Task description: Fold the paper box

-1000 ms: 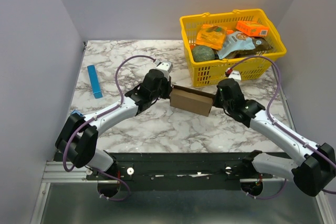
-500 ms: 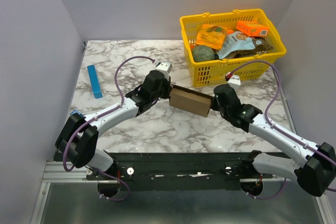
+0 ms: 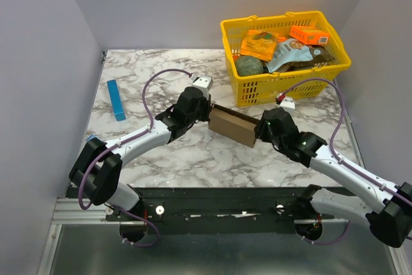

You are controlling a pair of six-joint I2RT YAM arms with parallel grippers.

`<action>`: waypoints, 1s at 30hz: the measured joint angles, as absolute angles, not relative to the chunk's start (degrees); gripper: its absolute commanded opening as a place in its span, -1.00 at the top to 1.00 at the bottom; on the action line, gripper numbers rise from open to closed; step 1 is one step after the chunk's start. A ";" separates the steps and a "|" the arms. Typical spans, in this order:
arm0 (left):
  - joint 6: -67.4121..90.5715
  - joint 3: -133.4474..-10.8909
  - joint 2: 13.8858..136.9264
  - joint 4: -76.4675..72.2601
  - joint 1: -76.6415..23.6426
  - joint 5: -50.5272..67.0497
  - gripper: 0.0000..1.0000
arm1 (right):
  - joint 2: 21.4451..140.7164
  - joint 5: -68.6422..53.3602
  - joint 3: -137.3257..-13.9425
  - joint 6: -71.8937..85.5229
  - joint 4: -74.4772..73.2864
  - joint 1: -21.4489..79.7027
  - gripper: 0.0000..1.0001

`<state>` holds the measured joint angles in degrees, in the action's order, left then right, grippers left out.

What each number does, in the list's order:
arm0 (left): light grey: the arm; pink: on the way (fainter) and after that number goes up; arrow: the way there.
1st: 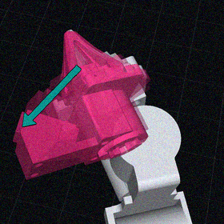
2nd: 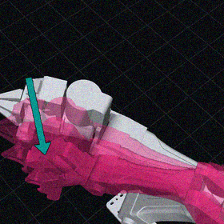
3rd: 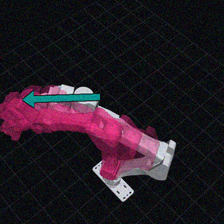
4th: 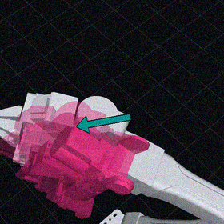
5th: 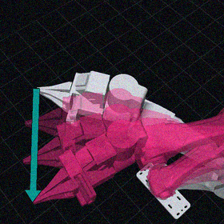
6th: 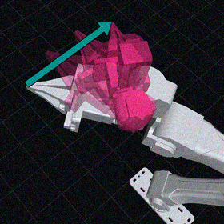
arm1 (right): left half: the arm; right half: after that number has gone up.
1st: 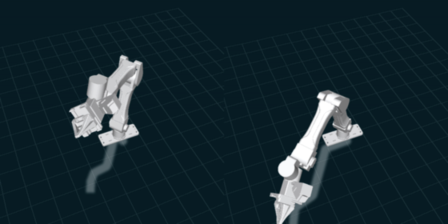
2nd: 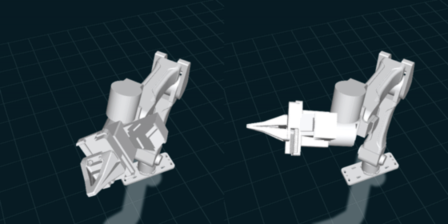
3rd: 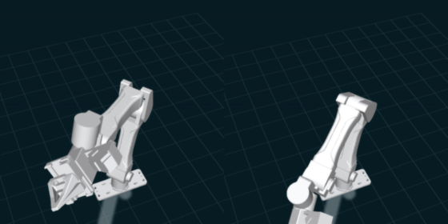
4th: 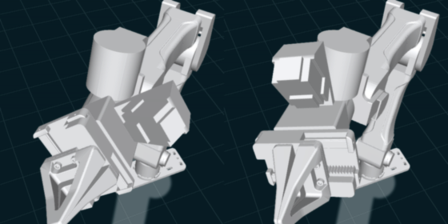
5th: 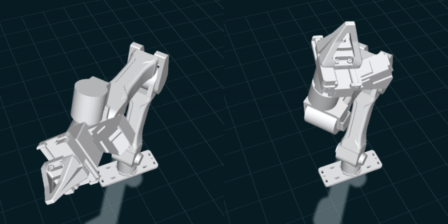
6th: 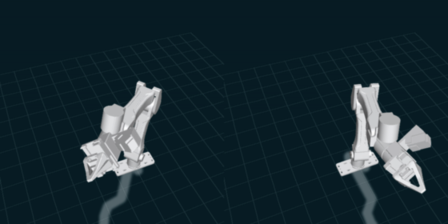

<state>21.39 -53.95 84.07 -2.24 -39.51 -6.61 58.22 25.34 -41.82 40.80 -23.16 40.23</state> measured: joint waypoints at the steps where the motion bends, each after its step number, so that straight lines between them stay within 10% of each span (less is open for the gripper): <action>1: 20.45 -53.95 84.09 -2.42 -39.53 -6.20 1.00 | 58.02 24.62 -42.26 40.45 -23.94 40.34 -0.28; 8: 14.96 -53.87 84.23 -2.90 -39.88 -5.41 1.00 | 55.40 21.23 -44.12 35.05 -34.52 40.53 -0.79; 30: 10.35 -54.13 84.49 -2.87 -40.88 -5.37 1.00 | 63.05 18.44 -49.89 -0.67 -24.36 48.10 -0.99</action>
